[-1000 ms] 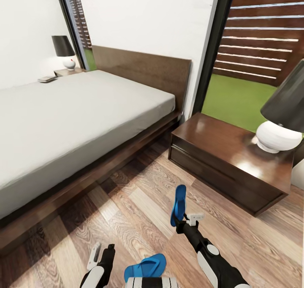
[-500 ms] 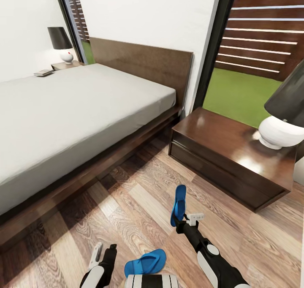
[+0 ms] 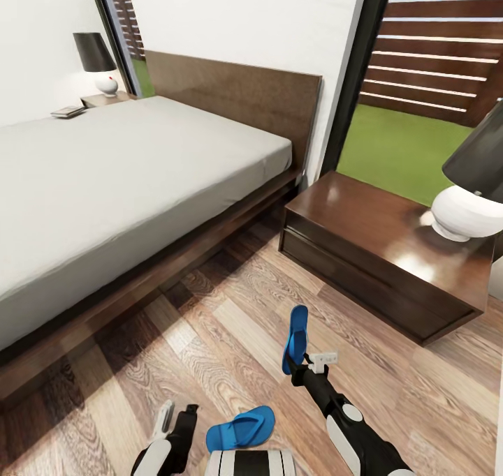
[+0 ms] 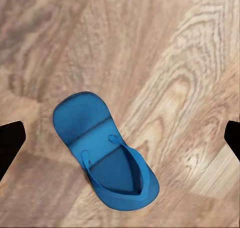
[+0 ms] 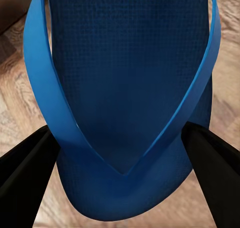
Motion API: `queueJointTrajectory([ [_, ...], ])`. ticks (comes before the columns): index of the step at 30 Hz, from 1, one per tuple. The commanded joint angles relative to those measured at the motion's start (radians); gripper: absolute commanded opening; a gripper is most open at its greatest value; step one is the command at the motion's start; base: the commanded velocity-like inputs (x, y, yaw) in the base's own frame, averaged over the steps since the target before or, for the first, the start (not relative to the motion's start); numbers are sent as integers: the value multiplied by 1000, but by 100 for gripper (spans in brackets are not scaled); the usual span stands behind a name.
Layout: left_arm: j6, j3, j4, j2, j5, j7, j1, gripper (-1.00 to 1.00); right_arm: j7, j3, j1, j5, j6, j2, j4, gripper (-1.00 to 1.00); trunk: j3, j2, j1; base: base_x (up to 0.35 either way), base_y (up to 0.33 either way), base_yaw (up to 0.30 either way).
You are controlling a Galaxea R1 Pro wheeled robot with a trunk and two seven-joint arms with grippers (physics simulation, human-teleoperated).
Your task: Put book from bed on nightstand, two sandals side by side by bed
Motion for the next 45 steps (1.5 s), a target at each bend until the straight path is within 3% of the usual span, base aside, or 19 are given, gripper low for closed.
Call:
queueJointTrajectory([
  [1, 43, 9, -2, -1, 11, 3, 0, 100, 4, 2, -1, -11, -3, 0, 2, -100, -1, 0, 0, 0, 0, 0],
  [4, 140, 26, -2, 19, 75, 1, 0, 100, 4, 2, -1, -10, -3, -1, 1, -100, -1, 0, 0, 0, 0, 0],
  [7, 156, 28, -1, 38, 93, 0, 0, 100, 8, 2, -1, -10, -4, -2, 1, -100, -1, 0, 0, 0, 0, 0],
  [9, 163, 26, -1, 54, 100, 0, 0, 100, 11, 2, -1, -12, -5, -1, 2, -100, -1, 0, 0, 0, 0, 0],
  [15, 160, 27, -4, 66, 100, 0, 3, 100, 11, 2, 0, -11, -6, -1, 2, -100, -1, 0, 0, 0, 0, 0],
  [17, 160, 27, -4, 95, 101, 0, 4, 100, 11, 2, -1, -11, -6, -1, 2, -100, -1, 0, 0, 0, 0, 0],
  [20, 160, 27, -3, 112, 102, 0, 4, 100, 11, 2, -1, -10, -6, -1, 2, -100, -1, 0, 0, 0, 0, 0],
  [45, 160, 26, -2, 118, 102, -1, 5, 100, 11, 2, -1, -10, -6, -2, 1, -100, -1, 0, 0, 0, 0, 0],
])
